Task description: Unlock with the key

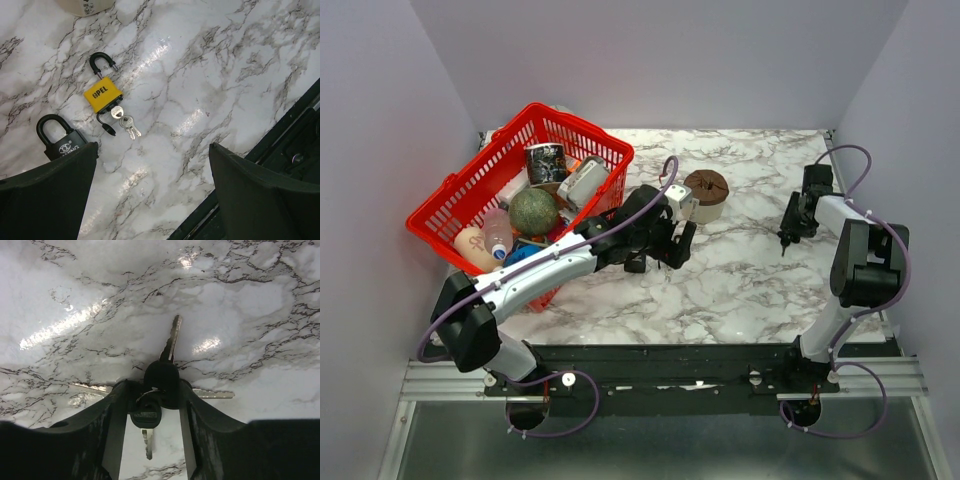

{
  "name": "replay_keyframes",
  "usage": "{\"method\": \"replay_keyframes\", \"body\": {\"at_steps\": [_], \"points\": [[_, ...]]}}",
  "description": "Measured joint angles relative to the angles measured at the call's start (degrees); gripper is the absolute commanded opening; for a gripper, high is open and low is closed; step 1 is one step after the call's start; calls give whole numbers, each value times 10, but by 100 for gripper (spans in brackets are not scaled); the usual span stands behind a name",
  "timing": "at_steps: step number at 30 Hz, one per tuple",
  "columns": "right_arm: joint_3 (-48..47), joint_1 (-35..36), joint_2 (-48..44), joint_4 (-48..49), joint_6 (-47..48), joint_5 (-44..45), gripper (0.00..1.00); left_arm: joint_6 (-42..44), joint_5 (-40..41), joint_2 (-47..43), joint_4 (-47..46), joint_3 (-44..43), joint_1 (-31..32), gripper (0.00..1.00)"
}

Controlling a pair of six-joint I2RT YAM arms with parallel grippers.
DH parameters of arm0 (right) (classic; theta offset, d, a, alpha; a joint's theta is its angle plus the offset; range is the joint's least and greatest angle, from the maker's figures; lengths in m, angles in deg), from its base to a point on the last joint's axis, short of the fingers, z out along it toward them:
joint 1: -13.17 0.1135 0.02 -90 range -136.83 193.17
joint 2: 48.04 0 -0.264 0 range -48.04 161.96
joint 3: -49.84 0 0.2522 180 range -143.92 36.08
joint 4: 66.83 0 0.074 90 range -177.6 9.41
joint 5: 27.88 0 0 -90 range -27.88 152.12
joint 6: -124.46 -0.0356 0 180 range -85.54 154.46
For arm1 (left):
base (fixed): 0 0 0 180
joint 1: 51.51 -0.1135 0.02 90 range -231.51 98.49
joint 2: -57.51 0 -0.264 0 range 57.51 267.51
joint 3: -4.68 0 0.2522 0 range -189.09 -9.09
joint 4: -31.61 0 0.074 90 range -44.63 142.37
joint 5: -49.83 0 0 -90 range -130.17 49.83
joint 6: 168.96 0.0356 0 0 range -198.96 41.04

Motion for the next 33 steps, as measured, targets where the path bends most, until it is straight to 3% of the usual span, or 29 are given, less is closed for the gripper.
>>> {"method": "replay_keyframes", "body": {"at_steps": [5,8,10,15,22,33], "points": [[-3,0,3,-6,0,-11,37,1,2,-7,-1,0,0,99],[-3,0,3,-8,0,-16,27,2,3,-8,-3,0,0,99],[-3,0,3,-9,-1,-20,15,2,3,-8,-3,0,0,99],[-3,0,3,-9,-1,-31,2,2,3,-8,-3,0,0,99],[14,0,-15,-5,-1,-63,1,2,3,-8,-3,0,0,99],[94,14,-140,45,-1,-196,1,2,3,-8,-9,0,0,99]]}}
